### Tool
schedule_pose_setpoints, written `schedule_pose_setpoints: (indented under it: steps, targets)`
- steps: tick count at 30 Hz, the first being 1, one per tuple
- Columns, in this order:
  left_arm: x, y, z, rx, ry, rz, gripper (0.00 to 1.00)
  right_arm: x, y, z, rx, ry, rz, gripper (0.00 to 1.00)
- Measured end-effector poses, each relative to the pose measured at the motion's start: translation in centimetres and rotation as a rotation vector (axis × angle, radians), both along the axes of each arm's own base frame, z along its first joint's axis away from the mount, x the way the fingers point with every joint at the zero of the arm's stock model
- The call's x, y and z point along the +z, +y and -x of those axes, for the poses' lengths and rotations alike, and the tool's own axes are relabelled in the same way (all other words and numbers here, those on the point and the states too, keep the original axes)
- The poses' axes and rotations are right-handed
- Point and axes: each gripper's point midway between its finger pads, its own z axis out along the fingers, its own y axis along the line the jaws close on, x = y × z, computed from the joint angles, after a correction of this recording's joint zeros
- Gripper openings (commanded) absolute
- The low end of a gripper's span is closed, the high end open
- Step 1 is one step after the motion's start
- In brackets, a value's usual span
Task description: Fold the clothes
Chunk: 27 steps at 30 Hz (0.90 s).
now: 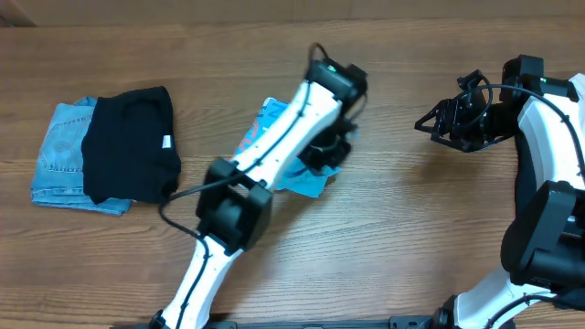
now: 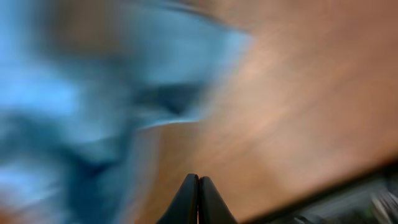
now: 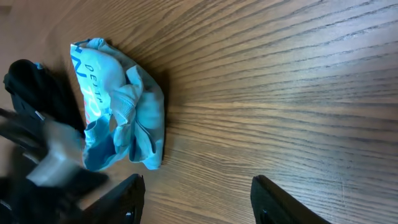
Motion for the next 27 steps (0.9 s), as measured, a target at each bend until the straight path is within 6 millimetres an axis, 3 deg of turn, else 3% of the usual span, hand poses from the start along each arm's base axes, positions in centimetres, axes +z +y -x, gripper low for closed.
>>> schedule_pose_setpoints:
  steps: [4, 7, 10, 12, 16, 23, 27]
  targets:
    - [1.6, 5.7, -4.8, 0.127, -0.130, -0.064, 0.04, 0.0, 0.0, 0.0, 0.000, -0.001, 0.000, 0.59]
    - [0.5, 9.4, -7.2, 0.231, -0.141, -0.060, 0.04, 0.0, 0.0, 0.0, 0.000, 0.000, 0.000, 0.59]
    - [-2.4, 12.4, -7.3, 0.307, -0.076, -0.058, 0.04, 0.0, 0.0, 0.0, 0.000, -0.001, 0.000, 0.59]
    - [-4.3, 12.9, -6.4, 0.329, -0.019, -0.042, 0.04, 0.0, 0.0, 0.0, 0.000, -0.001, 0.001, 0.59]
    - [-6.0, 10.5, -3.9, 0.302, 0.094, 0.054, 0.04, 0.0, 0.0, 0.0, 0.001, 0.000, 0.000, 0.59]
    - [-5.2, 2.1, 0.0, 0.116, 0.150, 0.192, 0.04, 0.0, 0.0, 0.0, 0.000, 0.000, 0.000, 0.59]
    - [-4.1, -0.3, 3.6, 0.005, 0.195, 0.170, 0.04, 0.0, 0.0, 0.0, 0.000, 0.000, 0.001, 0.59]
